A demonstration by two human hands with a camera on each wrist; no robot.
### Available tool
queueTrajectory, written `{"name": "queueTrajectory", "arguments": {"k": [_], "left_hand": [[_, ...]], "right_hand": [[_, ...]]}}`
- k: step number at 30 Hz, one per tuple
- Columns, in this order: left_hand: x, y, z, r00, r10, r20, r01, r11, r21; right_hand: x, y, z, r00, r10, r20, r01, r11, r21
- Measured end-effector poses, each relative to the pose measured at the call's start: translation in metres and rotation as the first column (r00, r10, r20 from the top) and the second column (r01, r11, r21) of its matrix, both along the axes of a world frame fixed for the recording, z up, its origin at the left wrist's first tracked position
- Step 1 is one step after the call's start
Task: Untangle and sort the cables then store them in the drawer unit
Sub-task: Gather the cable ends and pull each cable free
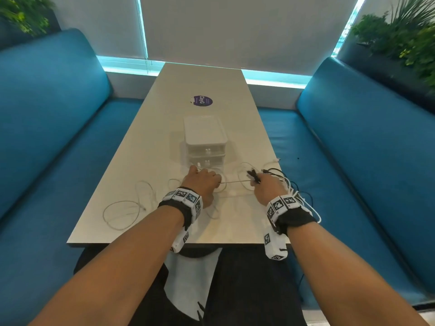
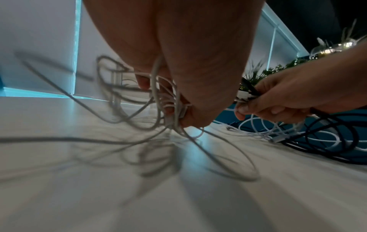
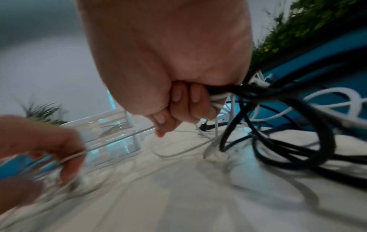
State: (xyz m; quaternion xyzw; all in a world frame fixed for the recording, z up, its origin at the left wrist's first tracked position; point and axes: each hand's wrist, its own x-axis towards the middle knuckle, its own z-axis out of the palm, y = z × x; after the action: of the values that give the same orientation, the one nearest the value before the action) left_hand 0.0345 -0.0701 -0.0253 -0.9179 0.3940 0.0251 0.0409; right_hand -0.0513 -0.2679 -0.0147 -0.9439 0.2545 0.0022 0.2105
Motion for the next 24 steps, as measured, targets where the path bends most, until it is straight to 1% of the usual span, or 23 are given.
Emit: {"name": "queueTrajectory", "arguments": {"k": [2,6,8,10,13,15,17,21,22,24], "left_hand": [[0.003,0.008,-0.002,1.000,0.019,-0.011,-0.018,0.999,0.026],[0.000,0.004,-0.001,0.997,-0.034,0.071,0.035,0.999,-0.014],[-0.001,-0.001,0.001,0.997,-0.038,0.068,0.039,0.999,-0.016],[-0.001,-0.003,0.000,0.998,-0.041,0.053,0.040,0.999,0.019],[-0.005,-0.002,-0.004,0.997,-0.049,0.053,0.046,0.998,0.053],[-0.006,-0.001,-0.008,0.999,-0.025,0.038,0.023,0.998,0.054],[-0.006,0.000,-0.011,1.000,-0.011,0.016,0.010,0.999,0.053],[-0.006,0.002,-0.009,1.000,-0.015,0.000,0.015,0.997,0.080],[-0.006,0.002,-0.008,1.000,-0.017,0.000,0.017,0.996,0.088],[-0.006,0.001,-0.007,1.000,-0.019,0.007,0.018,0.995,0.095]], "right_hand": [[-0.004,-0.012,-0.002,0.999,-0.047,-0.008,0.047,0.998,-0.035],[-0.004,-0.010,-0.004,0.998,-0.059,0.005,0.059,0.995,-0.075],[0.000,0.002,-0.006,0.999,0.000,0.052,0.004,0.997,-0.081],[0.000,0.013,-0.006,0.991,0.073,0.113,-0.068,0.996,-0.050],[0.002,0.022,-0.009,0.959,0.177,0.220,-0.187,0.982,0.026],[0.001,0.027,-0.010,0.941,0.218,0.258,-0.236,0.971,0.041],[0.001,0.028,-0.010,0.935,0.216,0.279,-0.235,0.971,0.034],[0.001,0.028,-0.008,0.941,0.160,0.298,-0.184,0.981,0.057],[0.001,0.029,-0.008,0.938,0.168,0.302,-0.196,0.978,0.065],[0.000,0.031,-0.008,0.922,0.230,0.310,-0.264,0.962,0.073]]}}
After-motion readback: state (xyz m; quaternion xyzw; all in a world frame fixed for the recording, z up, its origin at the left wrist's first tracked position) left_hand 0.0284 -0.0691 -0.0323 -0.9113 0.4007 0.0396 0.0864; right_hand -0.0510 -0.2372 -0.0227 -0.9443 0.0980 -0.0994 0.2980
